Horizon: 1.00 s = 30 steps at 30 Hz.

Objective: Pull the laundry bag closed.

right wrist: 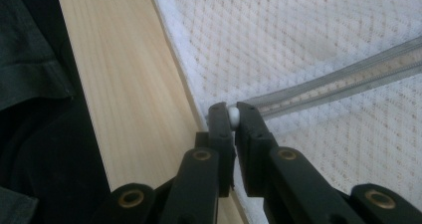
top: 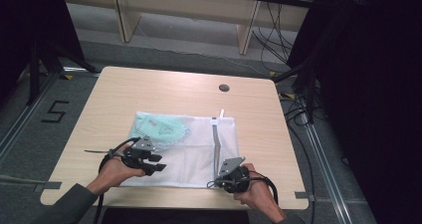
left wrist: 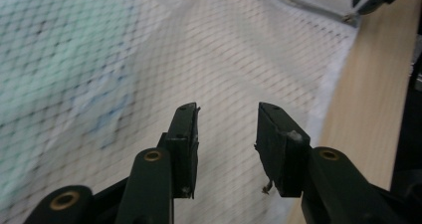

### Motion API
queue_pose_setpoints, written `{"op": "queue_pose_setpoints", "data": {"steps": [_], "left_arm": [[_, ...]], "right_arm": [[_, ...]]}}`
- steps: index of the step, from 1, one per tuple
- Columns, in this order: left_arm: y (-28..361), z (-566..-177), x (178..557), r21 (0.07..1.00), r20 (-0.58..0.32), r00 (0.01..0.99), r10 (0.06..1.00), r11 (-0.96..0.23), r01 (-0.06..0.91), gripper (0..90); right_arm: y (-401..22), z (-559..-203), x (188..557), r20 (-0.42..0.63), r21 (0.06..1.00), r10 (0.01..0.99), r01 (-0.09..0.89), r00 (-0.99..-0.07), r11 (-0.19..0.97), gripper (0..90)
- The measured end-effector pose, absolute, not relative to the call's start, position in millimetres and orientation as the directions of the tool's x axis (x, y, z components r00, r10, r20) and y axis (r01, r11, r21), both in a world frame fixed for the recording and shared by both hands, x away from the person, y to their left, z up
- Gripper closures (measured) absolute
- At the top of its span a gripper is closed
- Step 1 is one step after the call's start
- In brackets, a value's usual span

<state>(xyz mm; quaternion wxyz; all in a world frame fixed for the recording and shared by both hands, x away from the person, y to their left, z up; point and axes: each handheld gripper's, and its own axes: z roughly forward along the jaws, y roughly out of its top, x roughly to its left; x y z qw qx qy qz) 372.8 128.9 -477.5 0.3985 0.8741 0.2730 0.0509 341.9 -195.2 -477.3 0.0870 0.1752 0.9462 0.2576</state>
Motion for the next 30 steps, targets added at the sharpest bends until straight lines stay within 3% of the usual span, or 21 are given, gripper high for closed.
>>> {"op": "queue_pose_setpoints", "data": {"steps": [13, 30], "left_arm": [[62.7, -484.3, 348.9, 0.767, -0.101, 0.928, 0.359, -0.567, 0.302, 56.5], [14.6, -503.8, 341.3, 0.789, -0.089, 0.939, 0.332, -0.553, 0.27, 59.2]], "right_arm": [[-195.4, -466.0, 353.4, -0.05, 0.551, 0.4, 0.308, -0.915, 0.775, 86.6], [-195.0, -462.3, 353.8, -0.014, 0.586, 0.427, 0.339, -0.904, 0.736, 86.6]]}}
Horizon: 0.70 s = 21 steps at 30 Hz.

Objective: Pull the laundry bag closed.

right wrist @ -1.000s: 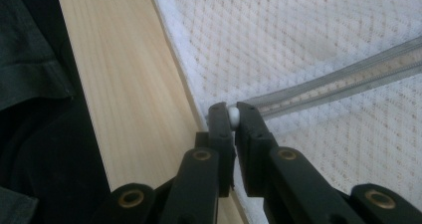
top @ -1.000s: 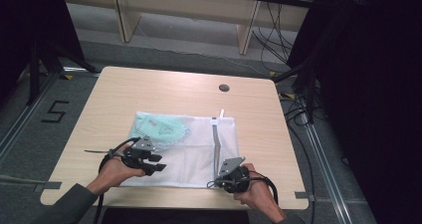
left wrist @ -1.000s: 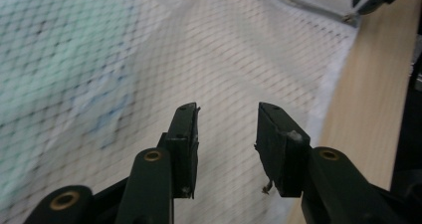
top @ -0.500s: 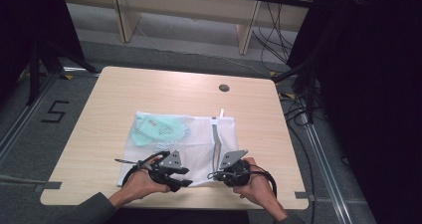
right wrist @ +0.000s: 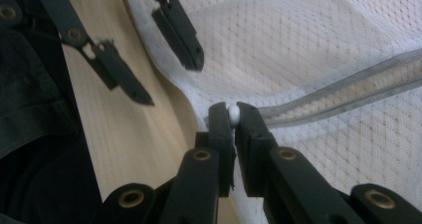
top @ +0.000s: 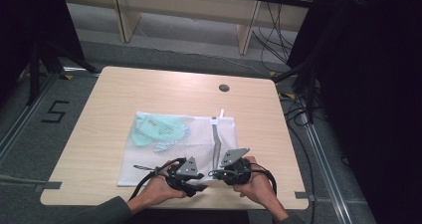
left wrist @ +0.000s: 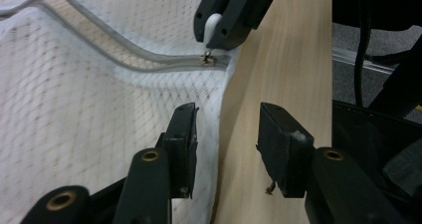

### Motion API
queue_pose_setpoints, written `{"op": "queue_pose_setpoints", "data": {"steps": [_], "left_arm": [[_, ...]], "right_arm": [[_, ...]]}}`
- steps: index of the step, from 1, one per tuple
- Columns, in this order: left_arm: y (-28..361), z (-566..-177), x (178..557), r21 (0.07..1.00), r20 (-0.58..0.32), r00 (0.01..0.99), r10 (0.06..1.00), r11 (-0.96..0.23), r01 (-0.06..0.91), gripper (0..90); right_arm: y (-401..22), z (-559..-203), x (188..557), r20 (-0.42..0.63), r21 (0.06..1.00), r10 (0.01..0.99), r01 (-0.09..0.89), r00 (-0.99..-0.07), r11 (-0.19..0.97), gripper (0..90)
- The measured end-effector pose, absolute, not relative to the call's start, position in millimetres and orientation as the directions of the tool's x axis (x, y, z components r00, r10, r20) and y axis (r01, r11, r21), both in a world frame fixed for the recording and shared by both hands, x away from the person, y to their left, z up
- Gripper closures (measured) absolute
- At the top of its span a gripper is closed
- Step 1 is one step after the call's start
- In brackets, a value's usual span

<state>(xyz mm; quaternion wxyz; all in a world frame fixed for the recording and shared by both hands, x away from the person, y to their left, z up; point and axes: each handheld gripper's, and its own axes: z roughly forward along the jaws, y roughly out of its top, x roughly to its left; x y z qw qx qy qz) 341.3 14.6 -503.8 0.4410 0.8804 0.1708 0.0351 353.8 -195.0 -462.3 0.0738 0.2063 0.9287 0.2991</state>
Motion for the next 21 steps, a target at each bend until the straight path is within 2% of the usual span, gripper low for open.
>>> {"op": "queue_pose_setpoints", "data": {"steps": [4, 6, 11, 17, 21], "left_arm": [[8.4, -506.6, 343.6, 0.782, -0.051, 0.944, 0.326, -0.575, 0.241, 60.4], [6.0, -508.5, 343.9, 0.786, -0.062, 0.941, 0.331, -0.566, 0.251, 62.7], [2.5, -508.9, 344.6, 0.78, -0.015, 0.946, 0.324, -0.588, 0.214, 68.7], [1.9, -507.8, 346.1, 0.764, 0.038, 0.953, 0.299, -0.624, 0.165, 77.6], [1.8, -506.4, 345.4, 0.758, 0.063, 0.959, 0.277, -0.638, 0.134, 87.2]], "right_arm": [[-195.2, -462.2, 355.1, -0.023, 0.587, 0.41, 0.32, -0.912, 0.744, 86.6], [-194.7, -462.3, 355.0, -0.019, 0.586, 0.413, 0.324, -0.911, 0.743, 86.6], [-195.1, -461.5, 354.8, -0.013, 0.586, 0.421, 0.334, -0.907, 0.738, 86.6], [-194.6, -461.4, 354.1, -0.011, 0.575, 0.418, 0.336, -0.909, 0.746, 86.7], [-194.9, -462.6, 355.8, -0.024, 0.586, 0.41, 0.32, -0.912, 0.745, 86.6]]}}
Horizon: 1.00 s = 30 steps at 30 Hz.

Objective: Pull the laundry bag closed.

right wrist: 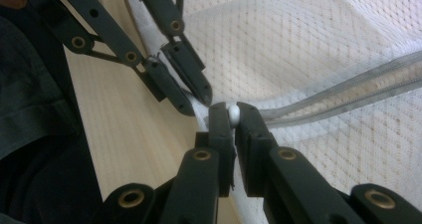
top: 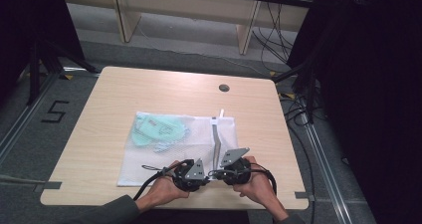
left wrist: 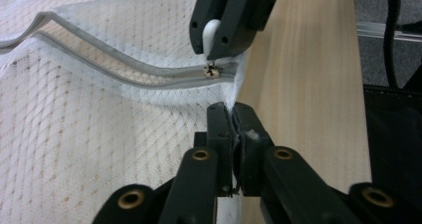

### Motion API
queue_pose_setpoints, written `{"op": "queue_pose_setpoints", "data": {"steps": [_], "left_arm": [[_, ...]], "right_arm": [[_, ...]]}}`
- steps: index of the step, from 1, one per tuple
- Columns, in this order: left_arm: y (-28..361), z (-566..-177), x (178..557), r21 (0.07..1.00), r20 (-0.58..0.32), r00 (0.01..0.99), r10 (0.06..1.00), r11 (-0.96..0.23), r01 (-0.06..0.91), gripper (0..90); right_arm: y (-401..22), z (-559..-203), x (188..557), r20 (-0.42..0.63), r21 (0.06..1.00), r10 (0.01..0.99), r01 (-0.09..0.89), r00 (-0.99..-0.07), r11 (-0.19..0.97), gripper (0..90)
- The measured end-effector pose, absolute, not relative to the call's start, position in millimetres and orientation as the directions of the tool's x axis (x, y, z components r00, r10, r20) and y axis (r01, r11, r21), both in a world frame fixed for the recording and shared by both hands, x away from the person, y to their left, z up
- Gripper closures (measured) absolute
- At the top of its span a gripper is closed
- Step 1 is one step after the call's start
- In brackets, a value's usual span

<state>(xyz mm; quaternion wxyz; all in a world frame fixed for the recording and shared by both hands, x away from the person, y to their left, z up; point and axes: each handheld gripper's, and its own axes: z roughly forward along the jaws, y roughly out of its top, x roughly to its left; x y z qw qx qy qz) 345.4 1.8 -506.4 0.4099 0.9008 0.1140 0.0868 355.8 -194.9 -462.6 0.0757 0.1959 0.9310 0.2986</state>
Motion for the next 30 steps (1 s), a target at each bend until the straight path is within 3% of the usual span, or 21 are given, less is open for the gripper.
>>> {"op": "queue_pose_setpoints", "data": {"steps": [8, 10, 14, 17, 20, 21, 30], "left_arm": [[0.9, -506.9, 343.4, 0.758, 0.078, 0.963, 0.26, -0.642, 0.112, 89.1], [3.1, -503.8, 345.8, 0.707, 0.139, 0.971, 0.197, -0.706, 0.042, 89.2], [-1.4, -508.8, 340.2, 0.75, 0.095, 0.967, 0.235, -0.656, 0.086, 89.3], [-1.5, -508.6, 340.6, 0.745, 0.11, 0.969, 0.222, -0.664, 0.068, 89.3], [1.2, -504.7, 343.0, 0.694, 0.145, 0.975, 0.166, -0.72, 0.02, 89.4], [-2.2, -508.3, 339.3, 0.746, 0.092, 0.971, 0.221, -0.662, 0.08, 89.4], [-0.3, -506.8, 340.7, 0.749, 0.058, 0.972, 0.228, -0.654, 0.109, 89.4]], "right_arm": [[-196.6, -465.5, 357.5, 0.001, 0.582, 0.423, 0.345, -0.906, 0.736, 86.6], [-198.0, -467.3, 359.5, 0.013, 0.574, 0.423, 0.354, -0.906, 0.739, 86.7], [-198.2, -470.5, 361.1, 0.043, 0.569, 0.429, 0.375, -0.902, 0.732, 86.7], [-198.0, -471.9, 362.8, 0.046, 0.563, 0.433, 0.381, -0.9, 0.733, 86.7], [-199.4, -473.1, 366.3, 0.056, 0.538, 0.436, 0.395, -0.898, 0.745, 86.7], [-199.4, -474.0, 367.2, 0.052, 0.538, 0.438, 0.395, -0.897, 0.745, 86.7], [-198.9, -477.9, 376.3, 0.07, 0.53, 0.444, 0.41, -0.893, 0.742, 86.7]]}}
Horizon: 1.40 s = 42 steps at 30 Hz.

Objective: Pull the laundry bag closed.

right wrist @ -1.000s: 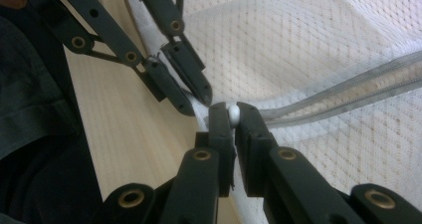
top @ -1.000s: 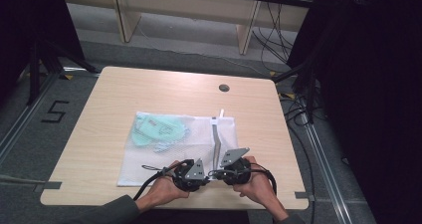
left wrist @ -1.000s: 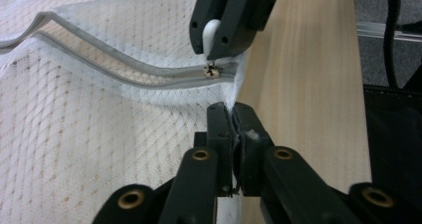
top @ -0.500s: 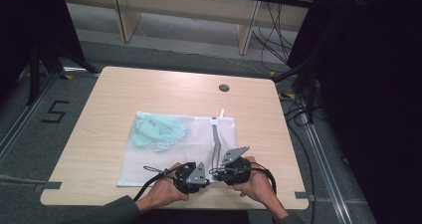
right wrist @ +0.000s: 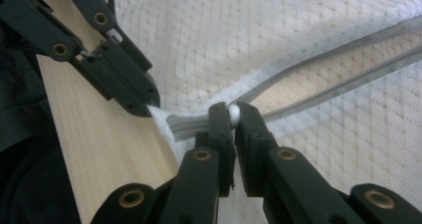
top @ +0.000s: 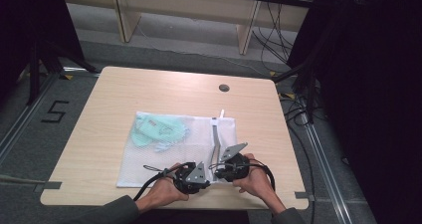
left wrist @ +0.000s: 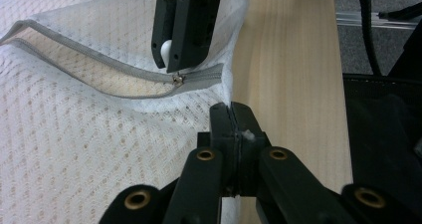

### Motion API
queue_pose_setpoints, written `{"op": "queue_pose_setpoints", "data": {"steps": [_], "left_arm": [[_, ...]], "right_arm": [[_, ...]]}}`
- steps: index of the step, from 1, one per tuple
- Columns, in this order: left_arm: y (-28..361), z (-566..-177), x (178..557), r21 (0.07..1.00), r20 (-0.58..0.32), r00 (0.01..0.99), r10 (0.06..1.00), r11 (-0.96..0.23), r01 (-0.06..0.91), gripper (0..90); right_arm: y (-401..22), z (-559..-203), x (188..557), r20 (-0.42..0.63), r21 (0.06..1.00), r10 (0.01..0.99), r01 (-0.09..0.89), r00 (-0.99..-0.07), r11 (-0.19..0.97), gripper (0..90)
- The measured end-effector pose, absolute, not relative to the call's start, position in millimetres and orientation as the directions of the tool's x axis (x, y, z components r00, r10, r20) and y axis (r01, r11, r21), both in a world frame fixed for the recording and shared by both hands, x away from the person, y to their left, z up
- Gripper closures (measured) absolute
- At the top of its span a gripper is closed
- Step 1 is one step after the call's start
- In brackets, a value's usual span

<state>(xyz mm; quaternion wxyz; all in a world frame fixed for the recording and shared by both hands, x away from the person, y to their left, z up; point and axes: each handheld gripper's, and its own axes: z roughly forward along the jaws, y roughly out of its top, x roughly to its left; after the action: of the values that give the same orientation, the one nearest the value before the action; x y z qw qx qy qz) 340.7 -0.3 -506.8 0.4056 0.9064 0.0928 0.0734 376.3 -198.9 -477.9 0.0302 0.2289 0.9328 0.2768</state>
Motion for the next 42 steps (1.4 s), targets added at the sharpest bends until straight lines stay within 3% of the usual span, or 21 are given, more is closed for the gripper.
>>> {"op": "queue_pose_setpoints", "data": {"steps": [21, 42], "left_arm": [[0.7, -505.9, 341.1, 0.764, 0.004, 0.97, 0.244, -0.627, 0.155, 89.4], [1.7, -504.6, 340.5, 0.759, 0.003, 0.969, 0.246, -0.632, 0.158, 89.3]], "right_arm": [[-196.5, -481.1, 395.1, 0.03, 0.523, 0.437, 0.387, -0.899, 0.759, 86.7], [-193.7, -481.7, 410.9, -0.007, 0.516, 0.43, 0.365, -0.903, 0.775, 86.7]]}}
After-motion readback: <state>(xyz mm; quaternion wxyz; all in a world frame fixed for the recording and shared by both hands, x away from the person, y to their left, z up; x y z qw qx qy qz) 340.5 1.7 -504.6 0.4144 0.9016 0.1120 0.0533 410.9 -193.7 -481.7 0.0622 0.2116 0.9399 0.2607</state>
